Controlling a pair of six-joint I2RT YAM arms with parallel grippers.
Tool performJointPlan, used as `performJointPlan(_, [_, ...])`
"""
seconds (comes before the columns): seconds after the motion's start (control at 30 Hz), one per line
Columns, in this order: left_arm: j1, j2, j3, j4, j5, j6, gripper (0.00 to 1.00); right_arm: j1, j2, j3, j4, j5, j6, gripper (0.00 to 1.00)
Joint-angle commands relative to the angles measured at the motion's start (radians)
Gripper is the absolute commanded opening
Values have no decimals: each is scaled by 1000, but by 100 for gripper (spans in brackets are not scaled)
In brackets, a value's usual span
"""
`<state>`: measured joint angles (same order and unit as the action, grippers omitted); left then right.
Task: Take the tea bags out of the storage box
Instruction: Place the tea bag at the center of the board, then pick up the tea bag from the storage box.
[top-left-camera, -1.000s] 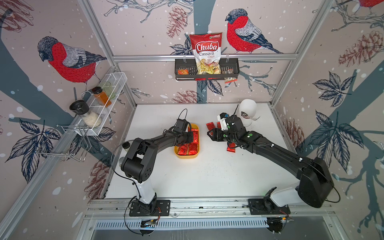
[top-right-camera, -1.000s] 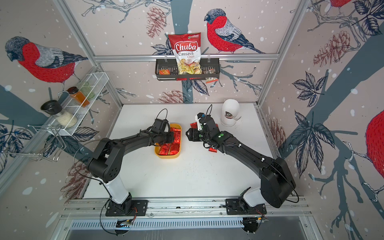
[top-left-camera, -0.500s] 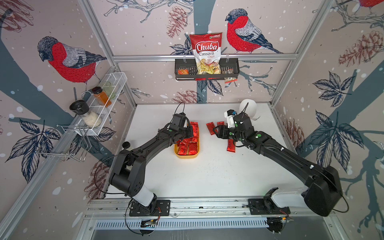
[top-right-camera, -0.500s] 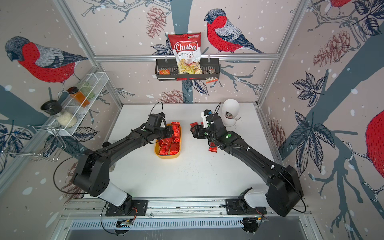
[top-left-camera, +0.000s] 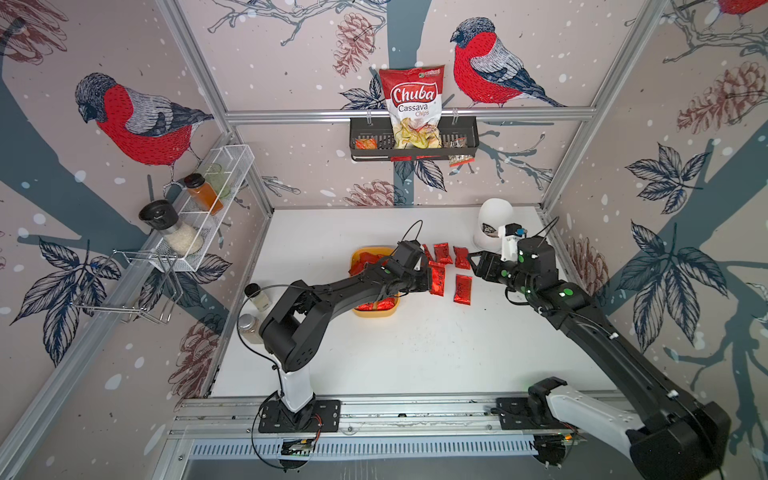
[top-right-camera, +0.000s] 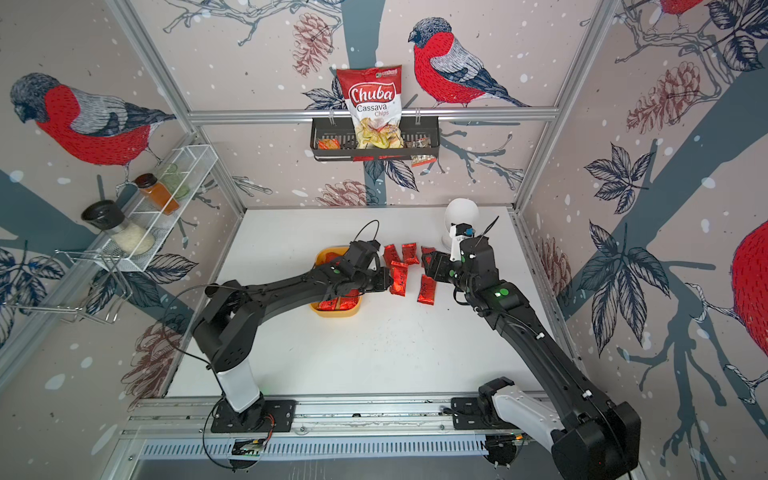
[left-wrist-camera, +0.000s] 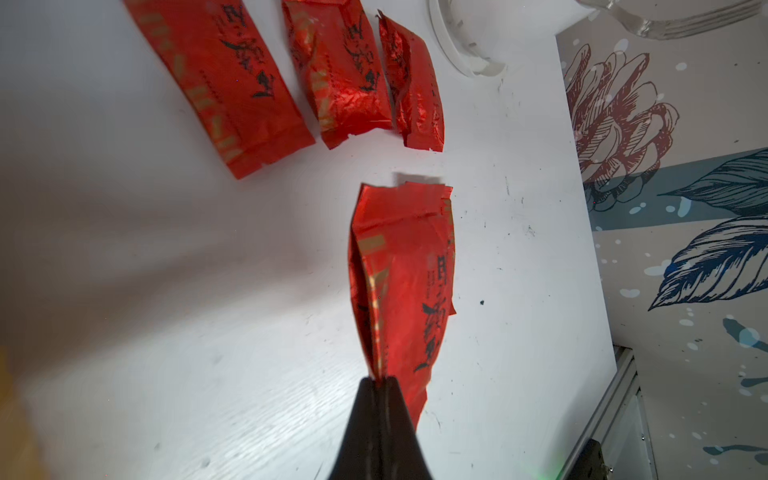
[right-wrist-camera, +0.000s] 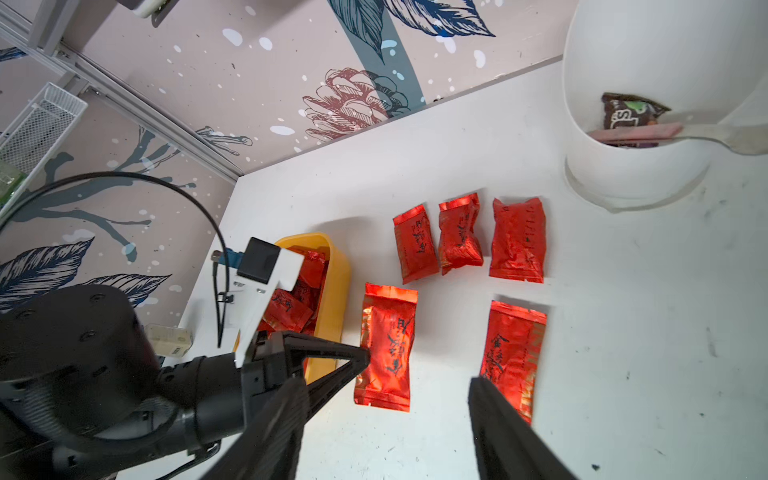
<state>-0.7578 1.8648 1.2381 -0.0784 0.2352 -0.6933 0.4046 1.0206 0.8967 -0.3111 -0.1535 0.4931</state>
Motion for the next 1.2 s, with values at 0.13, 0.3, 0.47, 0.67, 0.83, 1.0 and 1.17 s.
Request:
performJointPlan(0.13, [-14,148,67,93,6,-59,0,-18,-51,-40,-34,-23,-19,67])
performJointPlan(0.3, [-16,202,95,103,23,-68,0,-25,-56,-56,-31,-27,-22,67])
performJointPlan(0.47, [-18,216,109,96,22,-68,6,-27,-43,-61,-16,-43,-19,67])
performJointPlan(0.67, [-17,134,122,8,-65,-25,33,-27,-23,-51,2,-64,-12,67])
performJointPlan(0.83, [-11,8,112,-71,-131,17,37,1,9,-32,35,-71,2,68])
performJointPlan(1.0, [51,-179,-22,-74,-157,11,37,121,108,10,84,-27,12,69])
performJointPlan(1.17, [168,-357,-199,-67,-166,-12,37,224,258,66,158,-20,28,68])
